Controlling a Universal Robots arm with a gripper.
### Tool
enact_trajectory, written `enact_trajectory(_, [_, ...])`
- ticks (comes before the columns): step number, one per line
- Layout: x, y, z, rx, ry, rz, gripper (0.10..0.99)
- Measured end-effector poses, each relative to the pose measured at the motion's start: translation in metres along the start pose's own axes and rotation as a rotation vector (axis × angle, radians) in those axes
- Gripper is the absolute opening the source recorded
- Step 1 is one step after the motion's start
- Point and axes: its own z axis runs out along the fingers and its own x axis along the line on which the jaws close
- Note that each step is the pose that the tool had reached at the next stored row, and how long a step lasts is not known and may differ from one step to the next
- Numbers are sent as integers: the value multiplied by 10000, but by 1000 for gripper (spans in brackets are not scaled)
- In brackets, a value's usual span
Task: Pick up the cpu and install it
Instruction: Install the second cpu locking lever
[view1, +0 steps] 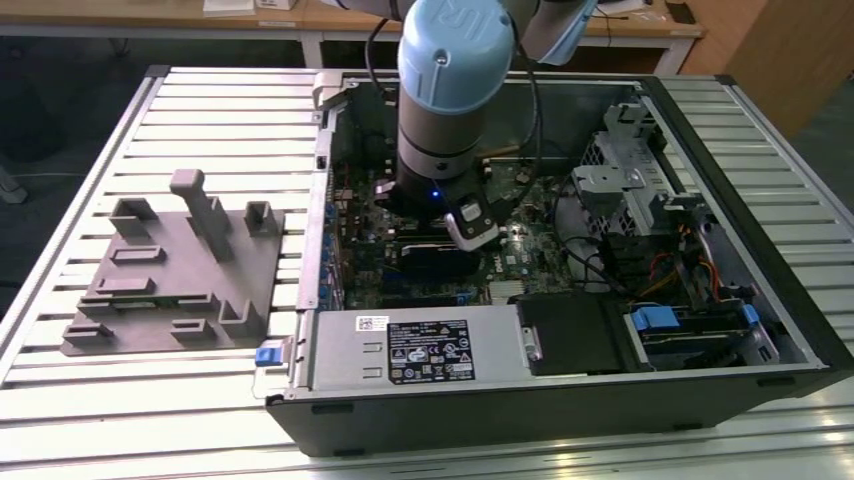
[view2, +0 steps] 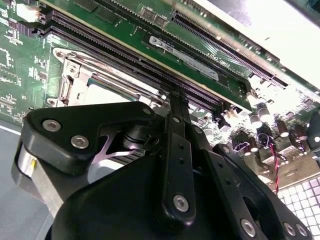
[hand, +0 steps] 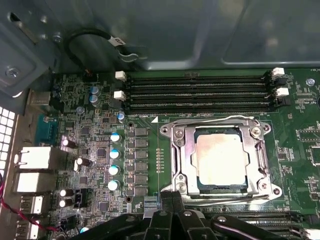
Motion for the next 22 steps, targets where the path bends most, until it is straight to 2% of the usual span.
enact_trajectory(17, [54, 20, 52, -95, 6, -2, 106])
enact_trajectory(19, [55, 27, 32, -120, 3, -2, 106])
enact_trajectory(22, [58, 53, -53, -149, 6, 0, 106])
